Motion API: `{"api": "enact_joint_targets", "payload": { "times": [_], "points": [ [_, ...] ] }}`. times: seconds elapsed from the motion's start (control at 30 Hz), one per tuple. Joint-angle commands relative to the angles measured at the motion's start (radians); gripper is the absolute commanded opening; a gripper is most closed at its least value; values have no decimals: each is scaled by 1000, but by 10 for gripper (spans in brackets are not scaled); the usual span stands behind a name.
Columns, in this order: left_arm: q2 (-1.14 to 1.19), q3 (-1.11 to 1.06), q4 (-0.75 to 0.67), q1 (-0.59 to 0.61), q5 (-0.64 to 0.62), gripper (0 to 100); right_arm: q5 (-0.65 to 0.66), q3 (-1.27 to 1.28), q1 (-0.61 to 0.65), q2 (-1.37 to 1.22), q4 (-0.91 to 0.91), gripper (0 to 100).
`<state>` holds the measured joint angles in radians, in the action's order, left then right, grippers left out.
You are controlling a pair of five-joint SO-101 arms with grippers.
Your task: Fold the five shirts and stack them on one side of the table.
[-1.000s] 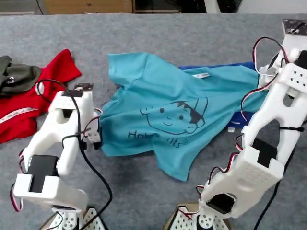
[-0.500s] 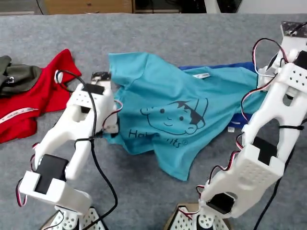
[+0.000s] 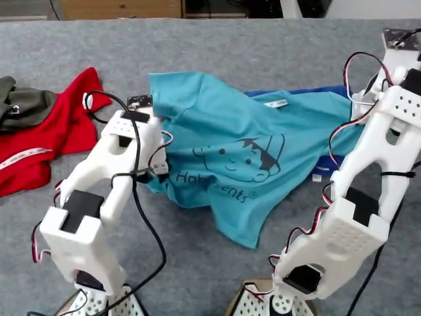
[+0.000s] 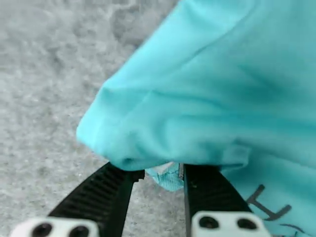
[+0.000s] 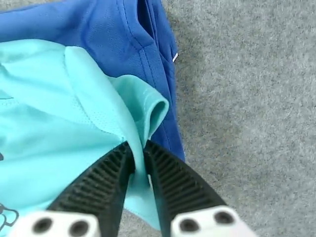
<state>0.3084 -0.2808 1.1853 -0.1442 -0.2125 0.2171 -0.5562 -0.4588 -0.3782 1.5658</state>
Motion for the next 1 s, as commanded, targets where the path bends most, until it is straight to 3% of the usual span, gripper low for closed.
{"api": "enact_joint_targets", "payload": {
  "times": [0.0, 0.23, 0.43, 0.63, 0.8, 0.97],
  "points": [
    [15, 32, 23, 61, -5, 122, -2, -13, 19, 10, -11, 1],
    [-90, 127, 224, 32, -14, 178, -2, -13, 36, 10, -9, 1],
    [-260, 109, 295, 29, -54, 221, -2, -13, 38, 10, -9, 1],
    [-378, -137, 199, 28, -48, 221, -2, -13, 47, 10, -9, 1],
    [-490, -373, 17, 35, -51, 221, -2, -13, 68, 10, -9, 1],
    [-522, -400, -81, 58, -60, 222, -3, -13, 96, 10, -9, 1]
  ]
}}
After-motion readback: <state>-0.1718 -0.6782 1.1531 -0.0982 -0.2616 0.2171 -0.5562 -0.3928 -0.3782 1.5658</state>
